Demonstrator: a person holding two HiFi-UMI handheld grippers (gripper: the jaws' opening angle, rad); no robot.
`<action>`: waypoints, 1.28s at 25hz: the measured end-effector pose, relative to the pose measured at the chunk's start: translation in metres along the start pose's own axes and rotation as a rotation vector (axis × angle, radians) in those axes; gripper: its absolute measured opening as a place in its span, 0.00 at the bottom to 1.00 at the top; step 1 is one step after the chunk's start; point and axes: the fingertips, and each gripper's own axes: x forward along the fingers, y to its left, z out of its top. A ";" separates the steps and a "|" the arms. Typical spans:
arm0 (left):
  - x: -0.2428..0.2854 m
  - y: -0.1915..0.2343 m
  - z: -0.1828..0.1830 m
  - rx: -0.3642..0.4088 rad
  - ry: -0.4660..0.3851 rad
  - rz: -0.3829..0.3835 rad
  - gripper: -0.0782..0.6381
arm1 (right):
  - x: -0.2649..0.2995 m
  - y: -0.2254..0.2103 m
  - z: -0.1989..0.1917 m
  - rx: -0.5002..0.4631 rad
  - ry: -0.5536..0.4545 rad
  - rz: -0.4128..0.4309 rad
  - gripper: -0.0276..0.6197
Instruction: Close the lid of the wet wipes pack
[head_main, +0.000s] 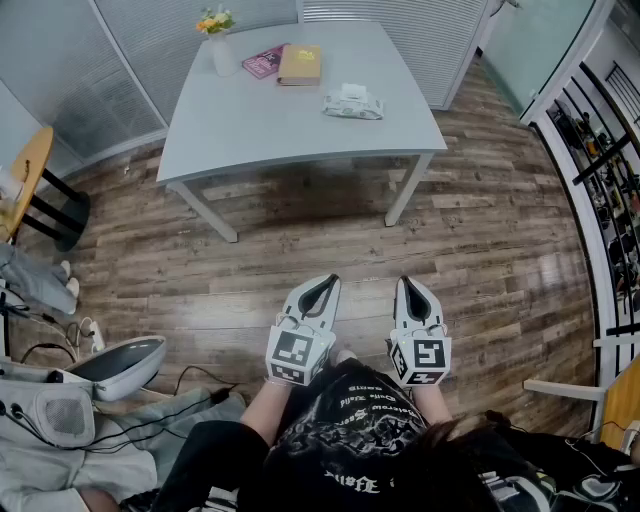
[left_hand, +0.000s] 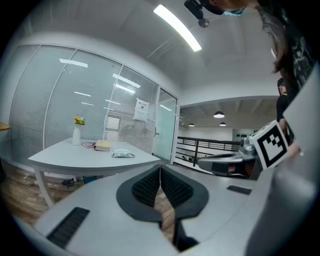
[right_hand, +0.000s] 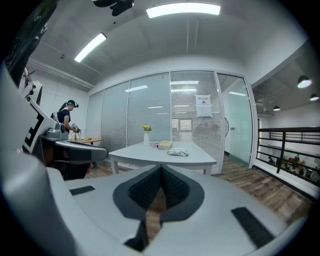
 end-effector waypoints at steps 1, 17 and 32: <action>0.000 0.002 -0.001 0.000 0.004 0.000 0.12 | 0.002 0.002 0.000 -0.004 0.003 0.003 0.04; 0.015 0.058 0.004 -0.001 -0.008 -0.034 0.12 | 0.051 0.021 0.013 0.020 -0.017 -0.033 0.04; 0.036 0.115 0.010 0.031 0.003 -0.074 0.12 | 0.090 0.033 0.011 0.044 -0.007 -0.124 0.04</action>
